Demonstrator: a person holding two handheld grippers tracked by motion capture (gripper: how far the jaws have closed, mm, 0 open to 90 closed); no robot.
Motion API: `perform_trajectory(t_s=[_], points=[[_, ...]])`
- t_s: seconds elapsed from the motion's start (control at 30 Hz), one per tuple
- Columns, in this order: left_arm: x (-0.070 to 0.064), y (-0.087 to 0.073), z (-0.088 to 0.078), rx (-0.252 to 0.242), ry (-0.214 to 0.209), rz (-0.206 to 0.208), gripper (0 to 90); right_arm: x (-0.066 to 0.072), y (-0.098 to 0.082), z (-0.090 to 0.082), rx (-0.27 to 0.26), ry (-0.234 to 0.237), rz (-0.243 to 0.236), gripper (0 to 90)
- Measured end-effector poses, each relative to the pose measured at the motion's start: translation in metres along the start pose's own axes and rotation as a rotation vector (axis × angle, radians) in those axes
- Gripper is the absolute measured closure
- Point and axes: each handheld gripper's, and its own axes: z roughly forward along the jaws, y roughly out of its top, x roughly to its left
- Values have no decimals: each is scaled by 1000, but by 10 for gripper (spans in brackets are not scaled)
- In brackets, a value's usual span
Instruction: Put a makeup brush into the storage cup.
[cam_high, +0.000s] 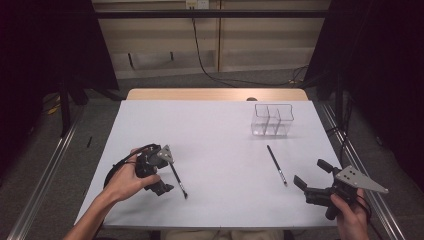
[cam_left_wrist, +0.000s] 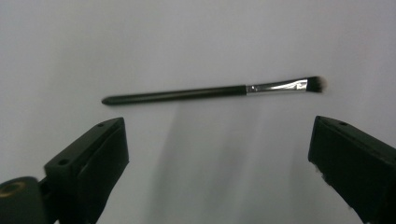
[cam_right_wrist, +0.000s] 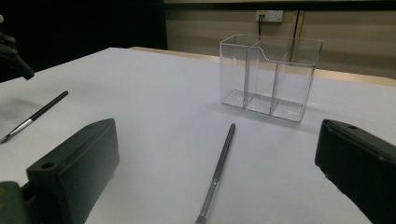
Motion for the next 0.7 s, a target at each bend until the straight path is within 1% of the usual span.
perform_trajectory(t_s=[0.03, 0.07, 0.1, 0.13, 0.17, 0.2, 0.27, 0.3, 0.37, 0.4, 0.43, 0.5, 0.53, 0.6, 0.67, 0.7], points=[[2, 1, 0, 4, -15, 19, 48, 0, 0, 0, 1, -2, 0, 0], [4, 2, 1, 1, -21, 33, 47, 0, 0, 0, -3, -3, 1, 0], [5, 3, 2, 0, -27, 39, 47, 0, 0, 0, -6, -2, -4, 0], [6, 4, 3, 4, -29, 54, 46, 0, 0, -1, -5, -3, -5, 0], [6, 5, 5, 11, -22, 66, 53, 0, 0, -1, -3, -3, -1, 0], [7, 6, 6, 23, -29, 78, 53, 0, 0, -1, -3, -3, -1, 0], [9, 8, 7, 13, -39, 88, 57, 0, 0, -1, -2, -2, -1, 0], [10, 8, 7, 28, -44, 104, 57, 0, 0, -1, -3, -2, -3, 0], [10, 9, 8, 38, -58, 133, 57, 0, 0, -1, 1, 0, -11, 0], [9, 9, 9, 41, -64, 130, 57, 1, 0, -1, 4, -1, -3, 0], [8, 10, 9, 50, -60, 141, 57, 1, 0, -1, 5, 0, 1, 0], [7, 10, 10, 51, -69, 152, 57, 2, 0, -1, 8, 4, -5, 0], [7, 10, 10, 52, -80, 159, 56, 2, 0, -1, 8, 7, -7, 0], [6, 11, 12, 51, -73, 173, 52, 2, 0, 0, 8, 6, -7, 0], [8, 14, 14, 66, -69, 204, 60, 2, 0, 0, 10, 4, -10, 0], [8, 14, 14, 66, -69, 204, 77, 2, 0, 0, 11, 4, -6, 0]])
